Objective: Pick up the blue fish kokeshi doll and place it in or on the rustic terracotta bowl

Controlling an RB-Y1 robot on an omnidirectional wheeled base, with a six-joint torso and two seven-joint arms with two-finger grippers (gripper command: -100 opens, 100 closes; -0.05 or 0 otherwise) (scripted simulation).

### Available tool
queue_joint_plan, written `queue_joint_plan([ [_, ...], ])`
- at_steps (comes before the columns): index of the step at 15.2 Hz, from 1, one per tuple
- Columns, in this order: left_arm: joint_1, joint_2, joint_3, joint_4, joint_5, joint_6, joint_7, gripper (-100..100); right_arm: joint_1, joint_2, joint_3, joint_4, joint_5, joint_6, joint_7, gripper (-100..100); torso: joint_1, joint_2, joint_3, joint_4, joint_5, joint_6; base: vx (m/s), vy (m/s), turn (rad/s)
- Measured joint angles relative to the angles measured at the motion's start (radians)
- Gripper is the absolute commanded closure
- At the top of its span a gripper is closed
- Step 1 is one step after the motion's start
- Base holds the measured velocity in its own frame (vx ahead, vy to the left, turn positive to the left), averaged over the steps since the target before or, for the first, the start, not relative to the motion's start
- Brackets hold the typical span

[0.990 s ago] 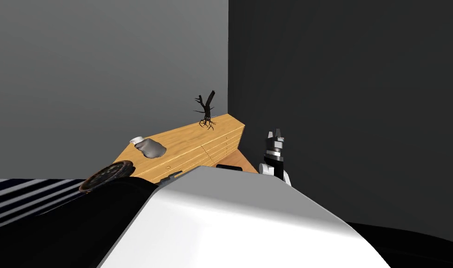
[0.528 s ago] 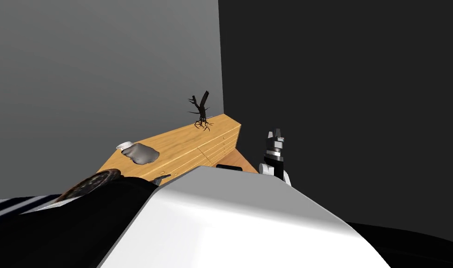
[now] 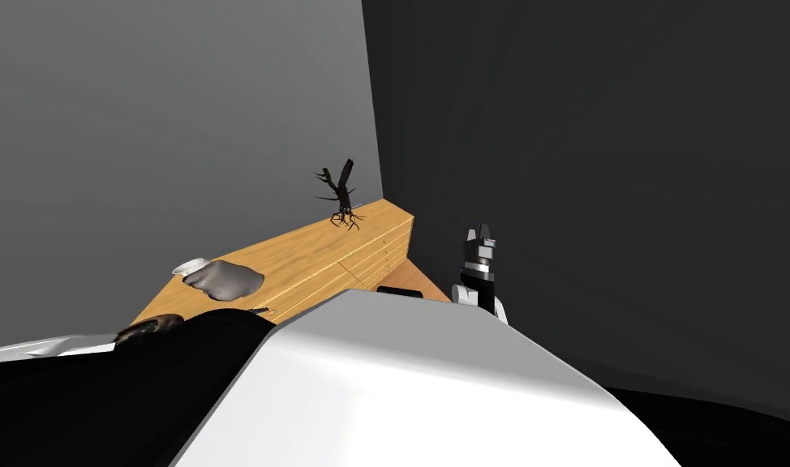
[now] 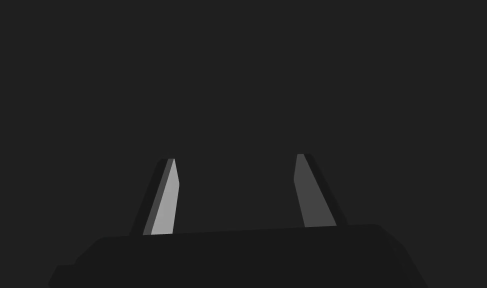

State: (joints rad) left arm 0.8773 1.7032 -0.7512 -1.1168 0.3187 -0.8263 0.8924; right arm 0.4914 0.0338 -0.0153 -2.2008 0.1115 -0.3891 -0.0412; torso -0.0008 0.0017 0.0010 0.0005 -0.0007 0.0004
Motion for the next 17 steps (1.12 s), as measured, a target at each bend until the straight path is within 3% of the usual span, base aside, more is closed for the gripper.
queue_joint_plan([
  [5, 0.026, 0.118, -0.035, 0.063, 0.014, -0.016, 0.071, -100, 0.000, 0.000, 0.000, 0.000, 0.000, 0.000, 0.000, 0, 0.000, 0.000, 0.000, 0.000, 0.000, 0.000, 0.005, -0.008, -0.130],
  [6, 0.014, 0.124, -0.043, 0.105, -0.014, -0.026, 0.098, -100, 0.000, 0.000, 0.000, 0.000, 0.000, 0.000, 0.000, 0, 0.000, 0.000, 0.000, 0.000, 0.000, 0.000, 0.005, -0.004, -0.103],
  [8, 0.034, 0.167, -0.060, 0.124, 0.005, -0.028, 0.118, -100, 0.000, 0.000, 0.000, 0.000, 0.000, 0.000, 0.000, 0, 0.000, 0.000, 0.000, 0.000, 0.000, 0.000, 0.004, -0.002, -0.099],
  [11, 0.032, 0.207, -0.067, 0.168, -0.021, -0.036, 0.159, -100, 0.000, 0.000, 0.000, 0.000, 0.000, 0.000, 0.000, 0, 0.001, 0.001, 0.000, 0.000, 0.000, 0.000, 0.001, 0.000, -0.075],
  [12, 0.039, 0.221, -0.074, 0.180, -0.014, -0.042, 0.168, -100, 0.000, 0.000, 0.000, 0.000, 0.000, 0.000, 0.000, 0, 0.001, 0.001, 0.000, 0.000, 0.000, 0.000, 0.001, 0.001, -0.078],
  [13, 0.056, 0.253, -0.091, 0.177, 0.020, -0.046, 0.163, -100, 0.000, 0.000, 0.000, 0.000, 0.000, 0.000, 0.000, 0, 0.001, 0.001, 0.000, 0.000, 0.000, 0.000, 0.001, 0.000, -0.133],
  [17, 0.067, 0.316, -0.101, 0.245, -0.006, -0.067, 0.220, -100, 0.000, 0.000, 0.000, 0.000, 0.000, 0.000, 0.000, 0, 0.001, 0.001, 0.000, 0.000, 0.000, 0.000, 0.000, 0.004, -0.073],
])
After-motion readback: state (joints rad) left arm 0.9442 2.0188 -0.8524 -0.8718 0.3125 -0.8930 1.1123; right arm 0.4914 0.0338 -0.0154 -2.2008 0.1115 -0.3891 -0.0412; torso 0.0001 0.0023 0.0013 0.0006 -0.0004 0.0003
